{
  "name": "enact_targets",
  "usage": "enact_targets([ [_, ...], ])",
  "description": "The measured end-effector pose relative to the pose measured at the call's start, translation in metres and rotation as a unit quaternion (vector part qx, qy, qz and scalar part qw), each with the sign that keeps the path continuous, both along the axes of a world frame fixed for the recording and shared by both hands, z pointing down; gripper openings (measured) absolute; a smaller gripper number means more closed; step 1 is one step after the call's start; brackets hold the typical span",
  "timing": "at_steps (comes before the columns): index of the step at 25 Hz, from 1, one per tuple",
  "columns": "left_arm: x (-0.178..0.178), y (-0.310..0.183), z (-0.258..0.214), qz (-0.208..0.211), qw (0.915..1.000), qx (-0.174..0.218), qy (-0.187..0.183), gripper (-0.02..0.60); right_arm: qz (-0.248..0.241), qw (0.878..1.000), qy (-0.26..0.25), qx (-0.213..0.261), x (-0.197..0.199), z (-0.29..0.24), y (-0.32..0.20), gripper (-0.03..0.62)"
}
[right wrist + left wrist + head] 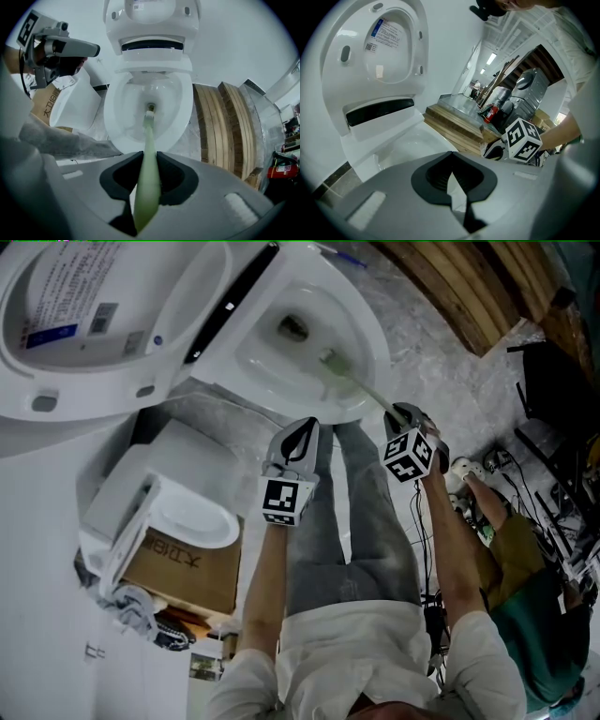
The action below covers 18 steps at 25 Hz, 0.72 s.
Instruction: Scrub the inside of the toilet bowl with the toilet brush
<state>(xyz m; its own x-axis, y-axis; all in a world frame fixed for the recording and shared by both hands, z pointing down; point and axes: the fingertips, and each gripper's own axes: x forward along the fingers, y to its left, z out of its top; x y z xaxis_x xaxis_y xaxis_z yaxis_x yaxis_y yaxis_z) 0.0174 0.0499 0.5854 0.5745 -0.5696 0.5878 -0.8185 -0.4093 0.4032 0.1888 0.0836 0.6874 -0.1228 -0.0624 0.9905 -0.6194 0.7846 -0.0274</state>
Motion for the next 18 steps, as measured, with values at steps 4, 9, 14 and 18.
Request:
enact_targets([
  [4, -0.002, 0.0, 0.001, -0.001, 1.0, 0.0, -0.002, 0.018, 0.001, 1.0, 0.004, 0.01, 0.004, 0.001, -0.013, 0.089],
  [9, -0.002, -0.002, 0.001, -0.002, 1.0, 0.002, -0.002, 0.018, -0.009, 1.0, 0.011, 0.027, 0.007, 0.001, -0.031, 0.089],
  [14, -0.004, -0.007, 0.0, -0.007, 1.0, 0.005, -0.004, 0.018, -0.043, 0.998, 0.025, 0.043, 0.008, 0.002, -0.047, 0.089],
  [18, -0.006, -0.012, 0.001, -0.014, 0.9999, 0.007, -0.004, 0.018, -0.066, 0.996, 0.034, 0.051, 0.007, 0.006, -0.06, 0.089],
])
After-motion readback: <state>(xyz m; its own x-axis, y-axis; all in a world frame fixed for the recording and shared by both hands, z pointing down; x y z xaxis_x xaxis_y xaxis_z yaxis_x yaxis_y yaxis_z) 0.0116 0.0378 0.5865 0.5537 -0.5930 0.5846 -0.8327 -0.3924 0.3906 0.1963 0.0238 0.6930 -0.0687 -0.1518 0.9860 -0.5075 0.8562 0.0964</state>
